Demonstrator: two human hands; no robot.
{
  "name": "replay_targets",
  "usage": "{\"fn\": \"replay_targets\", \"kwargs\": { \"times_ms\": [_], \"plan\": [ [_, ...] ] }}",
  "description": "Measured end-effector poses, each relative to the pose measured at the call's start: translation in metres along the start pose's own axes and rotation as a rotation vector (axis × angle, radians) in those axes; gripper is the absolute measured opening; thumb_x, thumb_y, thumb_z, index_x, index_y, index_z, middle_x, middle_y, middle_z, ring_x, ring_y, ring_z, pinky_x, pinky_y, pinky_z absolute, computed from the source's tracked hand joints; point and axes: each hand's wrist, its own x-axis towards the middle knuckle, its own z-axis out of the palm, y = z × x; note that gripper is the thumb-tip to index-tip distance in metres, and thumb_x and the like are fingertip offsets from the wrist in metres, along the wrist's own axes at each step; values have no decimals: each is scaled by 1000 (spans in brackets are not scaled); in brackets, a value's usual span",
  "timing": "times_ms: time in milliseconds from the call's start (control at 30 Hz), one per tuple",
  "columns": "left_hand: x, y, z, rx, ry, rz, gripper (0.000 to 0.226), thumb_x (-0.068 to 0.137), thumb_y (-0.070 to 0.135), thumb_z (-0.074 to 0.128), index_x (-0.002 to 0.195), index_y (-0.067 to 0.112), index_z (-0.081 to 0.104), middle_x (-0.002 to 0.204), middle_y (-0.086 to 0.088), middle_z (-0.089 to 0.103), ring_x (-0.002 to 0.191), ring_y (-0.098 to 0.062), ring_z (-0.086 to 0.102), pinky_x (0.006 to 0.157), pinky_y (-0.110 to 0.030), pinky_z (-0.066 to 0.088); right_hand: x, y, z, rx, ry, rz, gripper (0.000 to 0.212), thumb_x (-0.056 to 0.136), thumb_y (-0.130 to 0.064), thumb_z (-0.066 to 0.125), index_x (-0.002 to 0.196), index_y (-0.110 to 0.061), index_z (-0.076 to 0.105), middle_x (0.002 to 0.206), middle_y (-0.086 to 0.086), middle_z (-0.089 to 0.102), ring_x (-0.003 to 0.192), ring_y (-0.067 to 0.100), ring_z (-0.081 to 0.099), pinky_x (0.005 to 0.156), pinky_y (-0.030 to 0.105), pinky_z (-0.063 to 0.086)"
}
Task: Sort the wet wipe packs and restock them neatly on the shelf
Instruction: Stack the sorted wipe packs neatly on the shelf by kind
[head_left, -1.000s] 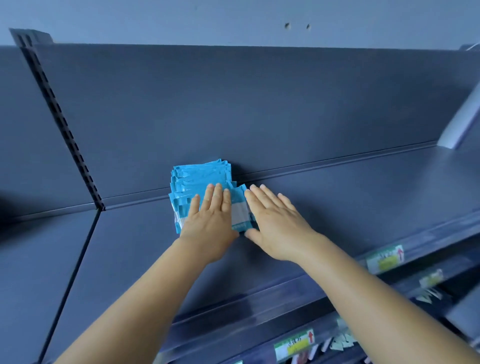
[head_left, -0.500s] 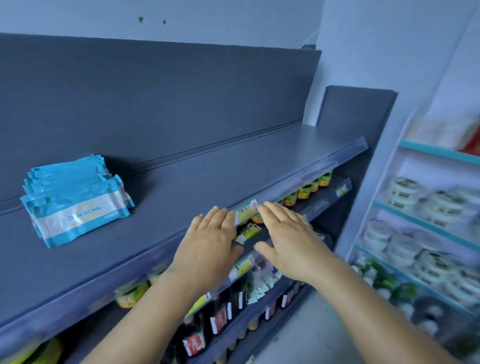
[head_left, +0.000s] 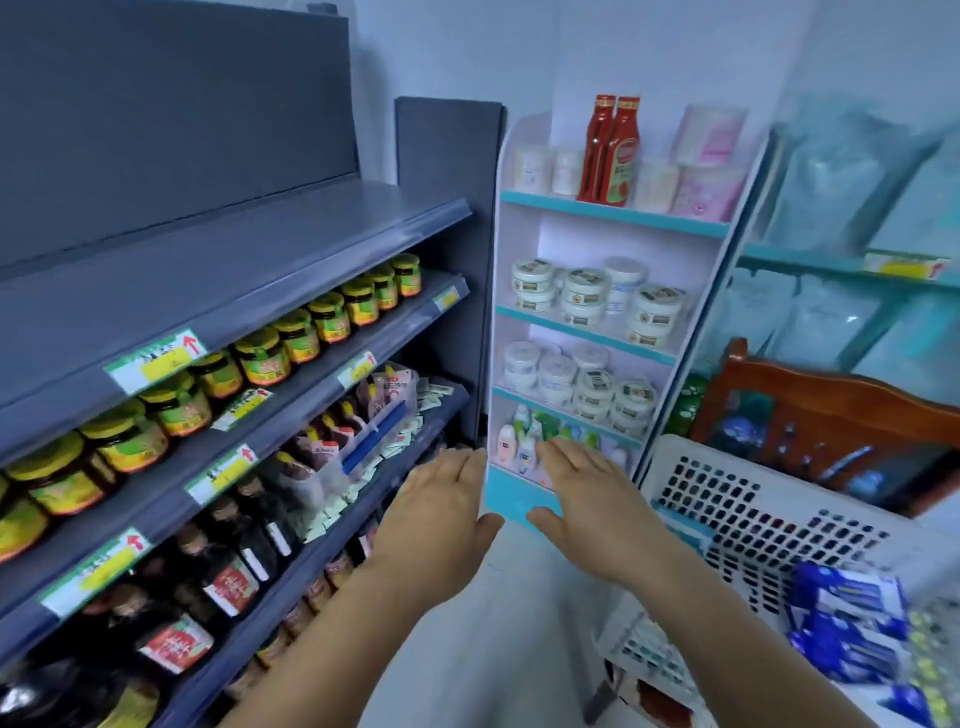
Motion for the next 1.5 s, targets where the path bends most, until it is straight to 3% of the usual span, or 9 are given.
{"fn": "replay_targets", "kwargs": {
  "times_ms": [133,267,467,667,900,1233,1500],
  "plan": [
    [16,54,35,-17,-75,76,66,98,43,39,152,19,9,157,5,18,142,-16,17,116,-27,12,-31,62,12,25,-41,141,72,96,-45,43,153,-19,6,160,-1,9,146,17,11,119,33,8],
    [38,98,66,-23,-139,177,62,97,42,43,149,18,19,151,3,29,136,-16,27,112,-27,21,-52,115,23,51,-36,265,72,97,-45,43,153,-18,8,160,-1,10,146,17,11,121,34,7],
    [88,148,115,-68,-233,283,57,97,38,45,146,20,23,150,4,31,136,-15,28,112,-27,22,-66,189,44,77,-45,437,72,97,-44,45,153,-18,8,160,-1,10,147,17,9,121,34,8],
    [158,176,185,-93,-322,304,53,95,42,49,141,25,30,142,6,41,128,-13,39,108,-29,33,-40,256,67,104,-55,559,68,95,-44,48,149,-17,17,155,0,22,143,18,18,118,34,13],
    [219,192,254,-59,-479,348,58,98,33,42,149,16,19,151,-1,30,135,-19,30,111,-30,26,-4,311,100,167,-175,624,65,97,-38,45,150,-15,14,158,2,16,145,18,13,118,34,11],
    [241,211,344,-39,-628,211,67,98,32,45,151,12,9,155,-4,23,140,-21,25,114,-32,22,16,384,161,277,-291,600,58,97,-30,46,148,-16,22,155,0,25,143,17,20,116,33,17],
    [251,233,417,-35,-673,-124,66,95,24,50,150,13,15,153,-4,26,139,-22,29,111,-36,32,38,449,224,315,-458,432,61,98,-28,44,150,-14,16,157,3,20,143,19,20,116,33,19]
  ]
}}
